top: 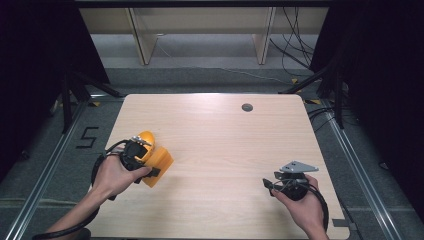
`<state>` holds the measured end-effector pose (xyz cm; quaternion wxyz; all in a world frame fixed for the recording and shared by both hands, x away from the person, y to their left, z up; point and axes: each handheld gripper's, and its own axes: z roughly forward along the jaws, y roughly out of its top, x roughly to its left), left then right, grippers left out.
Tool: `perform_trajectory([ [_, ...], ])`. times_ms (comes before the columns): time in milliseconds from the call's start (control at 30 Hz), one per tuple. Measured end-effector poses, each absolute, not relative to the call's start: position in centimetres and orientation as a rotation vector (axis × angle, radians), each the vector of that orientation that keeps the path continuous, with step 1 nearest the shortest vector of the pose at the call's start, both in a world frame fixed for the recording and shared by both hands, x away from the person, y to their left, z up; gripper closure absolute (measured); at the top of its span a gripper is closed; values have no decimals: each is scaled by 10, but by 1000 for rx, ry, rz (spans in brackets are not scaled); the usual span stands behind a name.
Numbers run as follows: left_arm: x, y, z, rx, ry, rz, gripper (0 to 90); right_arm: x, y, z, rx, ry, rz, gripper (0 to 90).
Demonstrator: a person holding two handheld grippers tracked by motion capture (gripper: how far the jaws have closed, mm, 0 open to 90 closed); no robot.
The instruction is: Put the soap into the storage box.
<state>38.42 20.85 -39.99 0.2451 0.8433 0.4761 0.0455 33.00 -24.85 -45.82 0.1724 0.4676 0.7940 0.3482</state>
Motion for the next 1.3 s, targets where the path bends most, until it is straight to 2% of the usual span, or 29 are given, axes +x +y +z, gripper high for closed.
perform_trajectory([
  [333,397,232,-387,2215,1471,208,605,331,-247,-458,1333,2248,995,483],
  [500,403,242,-386,2163,1551,210,605,332,-247,-458,1318,2249,989,483],
  [1300,445,260,-384,2126,1713,321,605,331,-247,-458,1325,2243,991,483],
])
